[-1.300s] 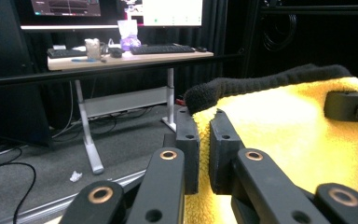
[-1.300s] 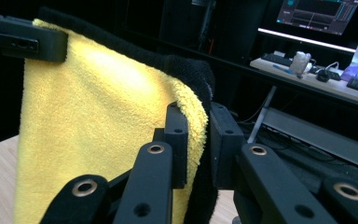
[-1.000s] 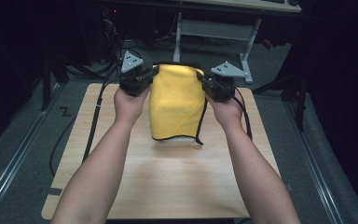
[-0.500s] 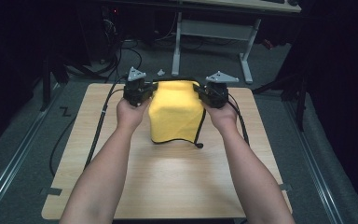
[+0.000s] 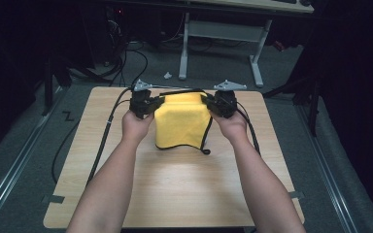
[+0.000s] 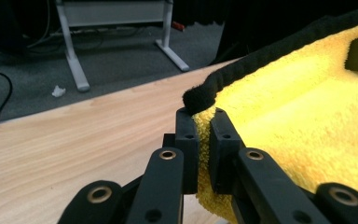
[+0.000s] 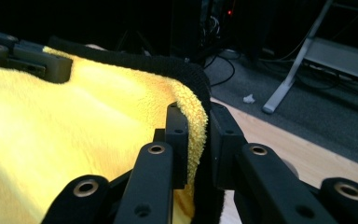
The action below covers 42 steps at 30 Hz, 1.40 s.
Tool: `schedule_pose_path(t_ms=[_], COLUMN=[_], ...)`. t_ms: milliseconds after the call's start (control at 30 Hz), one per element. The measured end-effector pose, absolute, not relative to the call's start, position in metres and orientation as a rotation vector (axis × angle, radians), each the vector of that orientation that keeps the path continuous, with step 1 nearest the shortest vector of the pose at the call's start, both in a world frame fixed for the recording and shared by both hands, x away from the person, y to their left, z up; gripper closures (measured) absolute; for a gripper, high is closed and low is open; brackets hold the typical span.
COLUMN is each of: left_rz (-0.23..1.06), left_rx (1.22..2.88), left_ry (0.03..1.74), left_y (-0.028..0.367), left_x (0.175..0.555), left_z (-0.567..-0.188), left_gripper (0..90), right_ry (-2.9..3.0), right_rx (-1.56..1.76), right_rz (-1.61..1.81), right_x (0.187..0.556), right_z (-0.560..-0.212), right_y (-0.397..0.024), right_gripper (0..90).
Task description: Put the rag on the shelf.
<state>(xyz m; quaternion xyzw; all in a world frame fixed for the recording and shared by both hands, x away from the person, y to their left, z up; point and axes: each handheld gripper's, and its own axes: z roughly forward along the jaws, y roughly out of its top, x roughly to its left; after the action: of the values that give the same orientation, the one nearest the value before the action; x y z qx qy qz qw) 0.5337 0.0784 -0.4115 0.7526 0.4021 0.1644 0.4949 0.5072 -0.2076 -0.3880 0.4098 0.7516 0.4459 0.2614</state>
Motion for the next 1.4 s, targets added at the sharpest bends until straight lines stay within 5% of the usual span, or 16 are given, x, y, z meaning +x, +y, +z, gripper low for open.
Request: schedule_pose_path(t_ms=[633,1000,1400], left_rz=[0.268,0.351,0.239], left_rx=[1.778,1.779,1.823], left_ry=[1.031,0.965,1.031], left_y=[0.073,0.065,0.075], left_x=[0.535,0.532,0.539], left_z=[-0.432,-0.399,-0.434], left_gripper=[83.8,83.9,83.4], right_ry=[2.036,1.99,2.047], right_rx=[1.188,1.145,1.249], right_rz=[1.318,1.273,1.358], right_x=[0.511,0.508,0.515], right_z=[-0.401,-0.382,-0.417], right_y=[-0.228,-0.23,-0.235], right_gripper=[80.7,80.6,80.3])
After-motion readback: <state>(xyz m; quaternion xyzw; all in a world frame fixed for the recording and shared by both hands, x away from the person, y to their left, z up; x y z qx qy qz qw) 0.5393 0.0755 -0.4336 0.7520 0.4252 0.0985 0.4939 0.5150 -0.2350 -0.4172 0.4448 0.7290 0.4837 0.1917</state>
